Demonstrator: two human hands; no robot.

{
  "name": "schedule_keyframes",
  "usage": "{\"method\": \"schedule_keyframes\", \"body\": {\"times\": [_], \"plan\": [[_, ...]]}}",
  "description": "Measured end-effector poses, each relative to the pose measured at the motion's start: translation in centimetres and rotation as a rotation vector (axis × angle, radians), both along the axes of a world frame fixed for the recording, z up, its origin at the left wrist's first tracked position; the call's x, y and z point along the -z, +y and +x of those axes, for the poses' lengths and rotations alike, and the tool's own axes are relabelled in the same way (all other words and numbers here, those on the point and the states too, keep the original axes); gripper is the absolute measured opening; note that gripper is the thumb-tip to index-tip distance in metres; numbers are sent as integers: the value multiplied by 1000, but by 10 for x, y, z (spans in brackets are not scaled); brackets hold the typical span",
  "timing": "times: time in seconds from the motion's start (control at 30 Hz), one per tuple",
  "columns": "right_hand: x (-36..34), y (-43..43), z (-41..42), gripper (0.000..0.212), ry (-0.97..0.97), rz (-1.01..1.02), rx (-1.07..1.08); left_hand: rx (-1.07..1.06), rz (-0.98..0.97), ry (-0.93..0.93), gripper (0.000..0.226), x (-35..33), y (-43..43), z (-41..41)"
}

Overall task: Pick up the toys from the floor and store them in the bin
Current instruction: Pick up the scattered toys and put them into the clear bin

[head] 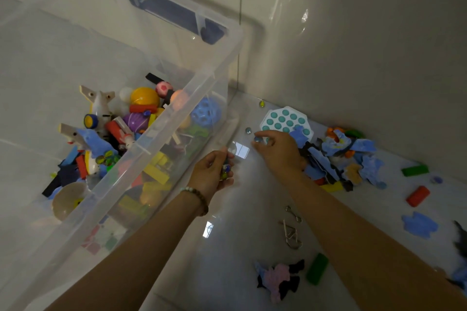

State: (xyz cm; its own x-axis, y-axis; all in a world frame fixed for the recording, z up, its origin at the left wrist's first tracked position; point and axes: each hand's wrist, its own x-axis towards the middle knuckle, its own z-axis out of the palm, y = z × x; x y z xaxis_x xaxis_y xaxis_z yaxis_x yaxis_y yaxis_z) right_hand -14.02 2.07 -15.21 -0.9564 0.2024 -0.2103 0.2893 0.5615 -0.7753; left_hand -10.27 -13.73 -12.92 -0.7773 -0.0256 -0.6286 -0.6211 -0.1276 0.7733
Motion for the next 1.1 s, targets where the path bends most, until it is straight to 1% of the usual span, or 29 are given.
{"method": "schedule_keyframes", "body": {"times": [0.1,0.2,0.3,0.37,0.4,0.43,0.5,0.53,0.57,0.6,0.63,0.67,0.8,0.87,0.9,0.97,1.1], "plan": [[1,-4,-1,25,-31,130,-19,-3,4,1,29,-1,0,-3],[4,-6,-3,27,-78,312,-82,-6,15,1,28,-2,0,-3],[6,-4,-1,27,-49,314,-88,-9,12,5,29,-3,0,-3],[4,-3,0,28,-17,232,-66,-4,5,7,29,-3,-1,-3],[1,-3,-1,29,-17,114,-17,-3,5,4,30,-4,-1,-3],[-2,-3,-3,29,-50,-74,69,-4,9,0,30,-4,-2,-3],[-12,0,-7,32,-230,-575,237,-5,14,-5,30,-4,-2,-3],[-16,2,-7,37,-317,-822,254,-3,12,-6,30,-5,-3,-3],[-17,4,-7,41,-364,-1010,239,0,10,-6,30,-5,-3,-4],[-19,6,-7,43,-384,-1115,225,3,11,-5,30,-5,-3,-4],[-21,7,-9,45,-390,-1148,215,3,15,-5,29,-6,-3,-4],[-22,7,-11,44,-383,-1099,204,1,18,-5,29,-6,-3,-4],[-22,3,-29,26,-185,-505,28,-18,2,2,29,-5,-5,-7],[-18,3,-36,24,-92,-272,-91,-35,0,5,29,-4,-8,-8],[-16,1,-37,24,-80,-170,-158,-40,4,5,29,-4,-10,-9],[-11,-3,-35,23,-103,-21,-235,-44,18,-1,28,-3,-13,-9],[-6,-11,-36,25,-149,171,-275,-47,22,-16,26,0,-15,-9]]}}
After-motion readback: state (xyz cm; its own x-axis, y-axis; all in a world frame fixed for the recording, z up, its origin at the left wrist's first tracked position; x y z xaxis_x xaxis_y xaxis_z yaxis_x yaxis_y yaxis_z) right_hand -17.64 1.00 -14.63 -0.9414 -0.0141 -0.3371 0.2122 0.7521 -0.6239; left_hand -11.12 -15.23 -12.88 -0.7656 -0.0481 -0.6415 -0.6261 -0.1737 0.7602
